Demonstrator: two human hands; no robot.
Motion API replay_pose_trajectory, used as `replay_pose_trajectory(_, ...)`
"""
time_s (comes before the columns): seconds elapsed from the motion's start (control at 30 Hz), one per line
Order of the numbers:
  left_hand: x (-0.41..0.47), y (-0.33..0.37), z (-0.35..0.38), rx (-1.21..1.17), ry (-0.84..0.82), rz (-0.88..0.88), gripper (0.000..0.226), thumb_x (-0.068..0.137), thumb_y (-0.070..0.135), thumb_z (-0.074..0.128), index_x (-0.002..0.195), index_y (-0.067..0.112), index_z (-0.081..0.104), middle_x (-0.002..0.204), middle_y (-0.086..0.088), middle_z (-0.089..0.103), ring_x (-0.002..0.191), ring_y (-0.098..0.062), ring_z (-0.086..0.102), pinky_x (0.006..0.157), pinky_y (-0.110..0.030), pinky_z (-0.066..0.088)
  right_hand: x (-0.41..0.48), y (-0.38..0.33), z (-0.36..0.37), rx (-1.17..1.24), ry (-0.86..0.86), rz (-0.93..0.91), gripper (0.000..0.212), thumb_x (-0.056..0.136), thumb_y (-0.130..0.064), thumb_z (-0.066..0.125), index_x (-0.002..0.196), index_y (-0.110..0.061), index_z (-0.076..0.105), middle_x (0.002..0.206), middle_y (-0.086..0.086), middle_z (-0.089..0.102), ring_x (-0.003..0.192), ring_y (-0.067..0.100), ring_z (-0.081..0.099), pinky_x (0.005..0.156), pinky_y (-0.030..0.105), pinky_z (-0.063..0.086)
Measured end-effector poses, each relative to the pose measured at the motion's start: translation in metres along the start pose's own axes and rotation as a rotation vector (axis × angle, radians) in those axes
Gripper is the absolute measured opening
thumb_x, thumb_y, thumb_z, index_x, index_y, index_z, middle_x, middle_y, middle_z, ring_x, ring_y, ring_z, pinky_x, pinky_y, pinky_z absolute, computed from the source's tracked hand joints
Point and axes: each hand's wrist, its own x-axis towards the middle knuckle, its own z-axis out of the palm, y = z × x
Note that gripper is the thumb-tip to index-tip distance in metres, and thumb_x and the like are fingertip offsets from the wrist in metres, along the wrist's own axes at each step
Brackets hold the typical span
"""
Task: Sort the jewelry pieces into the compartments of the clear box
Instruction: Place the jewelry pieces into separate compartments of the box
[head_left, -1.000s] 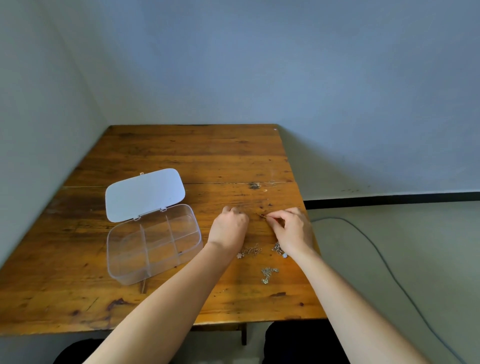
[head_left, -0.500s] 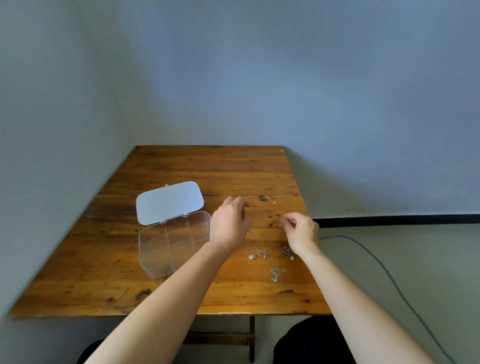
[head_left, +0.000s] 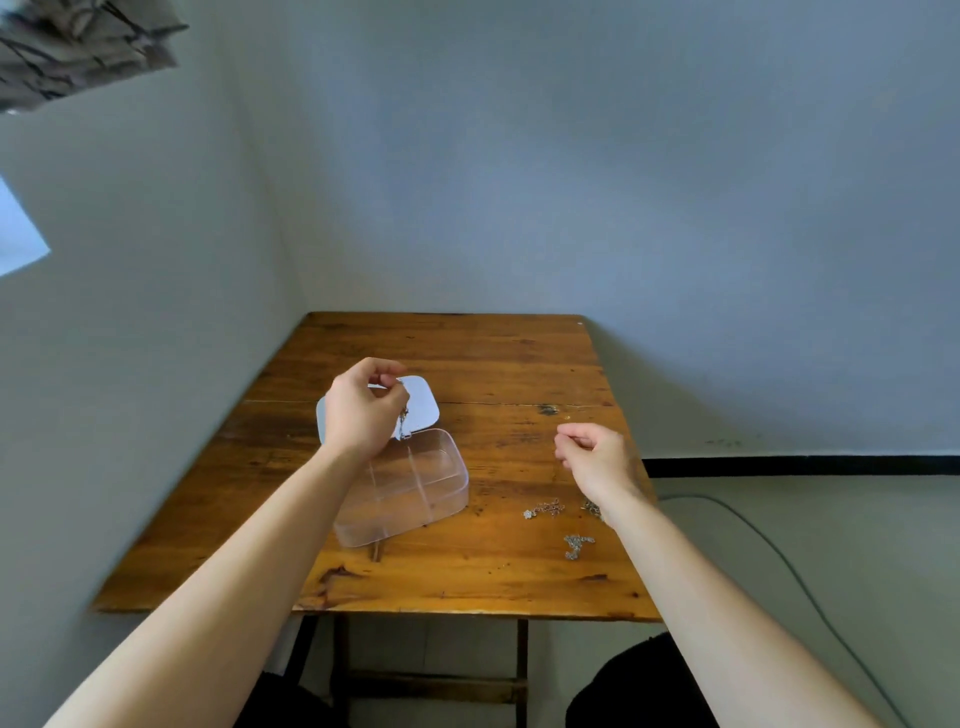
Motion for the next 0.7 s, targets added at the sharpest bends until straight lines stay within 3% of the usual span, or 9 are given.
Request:
replay_pose_trajectory(0.2, 0.004, -0.040, 0.002, 0.088, -0.001, -0.078, 0.021, 0.090, 0.002, 0.059, 0.104, 0.013, 0.070, 0.090, -0.004, 0.067, 0.070, -0.013, 0.067, 0.051, -0.022, 0.048, 0.000, -0.037, 0.017, 0.093, -0.063, -0.104, 0.014, 0.094, -0.020, 0.067, 0.104, -0.028, 0.073, 0.085, -0.011, 0.074, 0.084, 0.007, 0.070, 0.080, 0.026, 0.057)
replay_pose_trajectory(0.37, 0.000, -0.073, 0.018, 0.220, -0.074, -0.106, 0.022, 0.092, 0.001, 0.061, 0.108, 0.014, 0.068, 0.100, -0.006, 0.067, 0.083, -0.017, 0.063, 0.058, -0.019, 0.049, 0.005, -0.076, 0.034, 0.164, -0.134, -0.192, 0.014, 0.092, -0.022, 0.068, 0.096, -0.035, 0.071, 0.082, -0.010, 0.075, 0.075, 0.001, 0.069, 0.066, 0.014, 0.054)
replay_pose_trajectory(0.53, -0.003, -0.095, 0.016, 0.455, -0.184, 0.054, 0.024, 0.091, 0.002, 0.061, 0.111, 0.012, 0.070, 0.106, -0.006, 0.068, 0.081, -0.013, 0.058, 0.068, -0.021, 0.048, 0.008, -0.101, 0.057, 0.225, -0.226, -0.273, 0.012, 0.093, -0.018, 0.069, 0.100, -0.027, 0.072, 0.087, -0.004, 0.075, 0.077, 0.002, 0.070, 0.065, 0.013, 0.053)
replay_pose_trajectory(0.7, -0.012, -0.109, 0.008, 0.503, -0.219, 0.189, 0.021, 0.091, 0.004, 0.062, 0.108, 0.013, 0.071, 0.109, -0.004, 0.066, 0.086, -0.017, 0.062, 0.069, -0.020, 0.046, 0.016, -0.103, 0.089, 0.152, -0.279, -0.312, 0.013, 0.092, -0.019, 0.069, 0.100, -0.029, 0.071, 0.090, -0.006, 0.075, 0.084, 0.006, 0.071, 0.074, 0.021, 0.059)
